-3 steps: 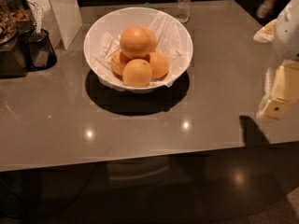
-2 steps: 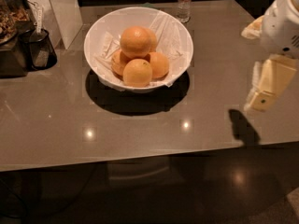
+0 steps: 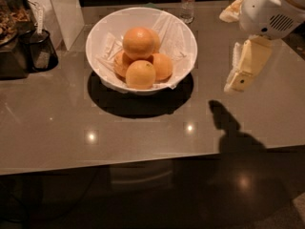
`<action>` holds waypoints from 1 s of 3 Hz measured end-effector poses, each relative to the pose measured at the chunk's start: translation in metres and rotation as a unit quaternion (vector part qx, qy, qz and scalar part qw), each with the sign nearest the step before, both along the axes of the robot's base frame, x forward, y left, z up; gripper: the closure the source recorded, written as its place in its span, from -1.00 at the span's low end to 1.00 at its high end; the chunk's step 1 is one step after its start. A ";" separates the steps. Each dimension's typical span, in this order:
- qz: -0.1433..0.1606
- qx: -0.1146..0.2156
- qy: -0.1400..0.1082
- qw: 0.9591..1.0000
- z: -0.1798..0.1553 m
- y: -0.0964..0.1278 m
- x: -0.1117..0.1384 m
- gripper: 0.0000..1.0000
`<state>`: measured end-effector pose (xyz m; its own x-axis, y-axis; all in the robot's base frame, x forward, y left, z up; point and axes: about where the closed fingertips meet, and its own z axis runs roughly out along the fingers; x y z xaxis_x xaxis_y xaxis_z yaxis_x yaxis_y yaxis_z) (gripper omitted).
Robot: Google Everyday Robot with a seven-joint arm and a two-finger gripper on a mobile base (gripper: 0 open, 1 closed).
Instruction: Pick orange from white bowl
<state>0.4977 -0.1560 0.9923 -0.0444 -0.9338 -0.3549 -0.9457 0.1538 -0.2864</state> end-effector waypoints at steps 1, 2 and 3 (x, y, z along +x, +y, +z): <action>0.044 0.039 -0.005 0.998 0.009 0.030 0.023 -1.00; 0.045 0.043 -0.009 0.998 0.012 0.031 0.025 -1.00; 0.043 0.048 -0.014 0.998 0.013 0.033 0.026 -1.00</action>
Offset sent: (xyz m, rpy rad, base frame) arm 0.0208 0.0272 0.0078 0.0693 -0.0088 0.0805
